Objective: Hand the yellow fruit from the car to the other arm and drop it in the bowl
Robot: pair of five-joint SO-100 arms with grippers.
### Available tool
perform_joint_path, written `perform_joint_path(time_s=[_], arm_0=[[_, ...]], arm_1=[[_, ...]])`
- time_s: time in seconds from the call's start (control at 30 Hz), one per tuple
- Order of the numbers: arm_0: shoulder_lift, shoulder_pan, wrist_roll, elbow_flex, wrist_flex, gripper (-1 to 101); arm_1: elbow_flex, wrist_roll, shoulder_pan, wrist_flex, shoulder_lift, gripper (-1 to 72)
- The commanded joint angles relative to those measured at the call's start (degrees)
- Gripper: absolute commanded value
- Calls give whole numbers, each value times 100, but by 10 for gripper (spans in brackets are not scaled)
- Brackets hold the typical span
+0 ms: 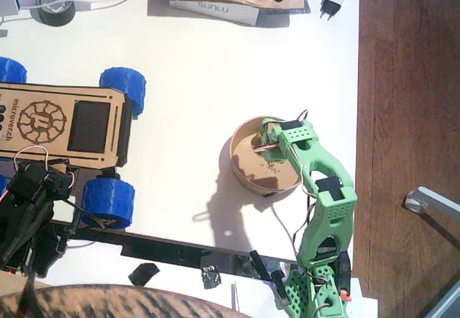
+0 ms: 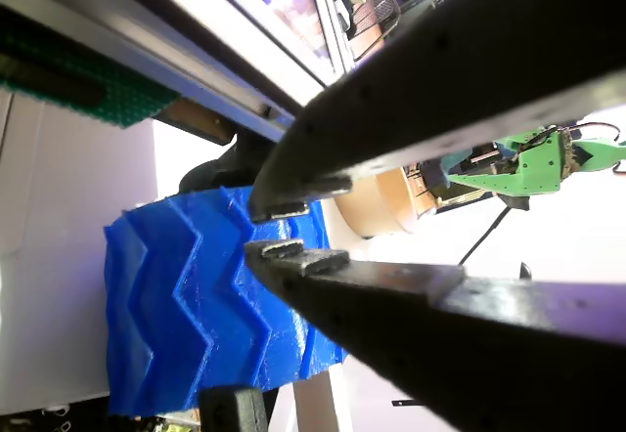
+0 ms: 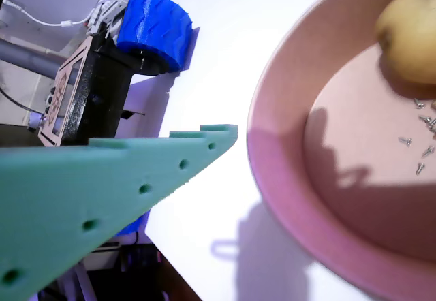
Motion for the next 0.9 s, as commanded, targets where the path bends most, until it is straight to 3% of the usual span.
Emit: perform_joint_path(time_s=[0.0, 0.1, 0.27, 0.4, 0.87], arm_0=[[18, -18, 0, 9, 70, 1], [18, -18, 0, 9, 70, 1], [18, -18, 0, 9, 70, 1], [18, -18, 0, 9, 70, 1], [62, -18, 0, 18, 97, 1]], arm_1=[[0, 53, -9, 44, 352, 278], [281, 53, -35, 18, 694, 240], [1187, -44, -35, 9, 2109, 67], [2083, -281, 53, -9, 3674, 13], [4676, -1011, 352, -633, 8358, 2]])
